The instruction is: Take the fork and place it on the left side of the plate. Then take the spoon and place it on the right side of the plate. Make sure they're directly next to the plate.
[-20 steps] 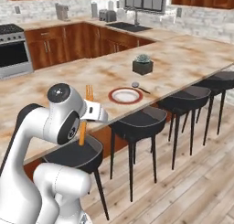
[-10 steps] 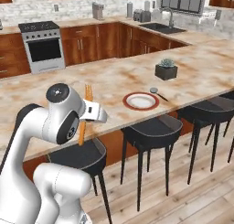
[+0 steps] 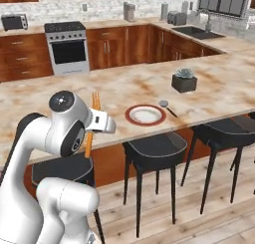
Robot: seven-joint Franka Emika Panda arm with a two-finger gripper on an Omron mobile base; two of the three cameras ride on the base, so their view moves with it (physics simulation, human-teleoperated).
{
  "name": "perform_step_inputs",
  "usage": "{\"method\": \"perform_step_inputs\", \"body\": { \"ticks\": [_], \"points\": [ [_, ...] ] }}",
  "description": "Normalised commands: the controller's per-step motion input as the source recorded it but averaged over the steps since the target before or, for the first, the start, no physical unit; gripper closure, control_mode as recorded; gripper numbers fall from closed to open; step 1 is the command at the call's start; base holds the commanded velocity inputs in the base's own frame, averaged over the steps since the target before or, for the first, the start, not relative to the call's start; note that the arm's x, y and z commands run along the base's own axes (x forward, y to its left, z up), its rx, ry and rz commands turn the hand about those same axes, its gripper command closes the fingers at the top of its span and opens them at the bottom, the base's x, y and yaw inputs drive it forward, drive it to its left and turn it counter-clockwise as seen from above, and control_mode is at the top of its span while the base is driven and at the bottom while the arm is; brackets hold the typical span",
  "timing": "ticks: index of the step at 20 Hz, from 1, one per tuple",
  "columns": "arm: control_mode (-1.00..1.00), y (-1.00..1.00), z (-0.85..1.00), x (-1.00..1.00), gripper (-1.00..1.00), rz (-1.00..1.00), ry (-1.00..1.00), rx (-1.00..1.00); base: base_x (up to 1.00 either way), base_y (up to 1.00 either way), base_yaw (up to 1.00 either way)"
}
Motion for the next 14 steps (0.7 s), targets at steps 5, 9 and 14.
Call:
{"method": "perform_step_inputs", "body": {
  "ticks": [5, 9, 14],
  "points": [
    [1.00, 0.00, 0.00, 0.00, 1.00, 0.00, 0.00, 0.00, 0.25, -0.82, 0.27],
    [1.00, 0.00, 0.00, 0.00, 1.00, 0.00, 0.00, 0.00, 0.54, -0.65, 0.32],
    [1.00, 0.00, 0.00, 0.00, 1.00, 0.00, 0.00, 0.00, 0.94, -0.30, 0.46]
  ]
}}
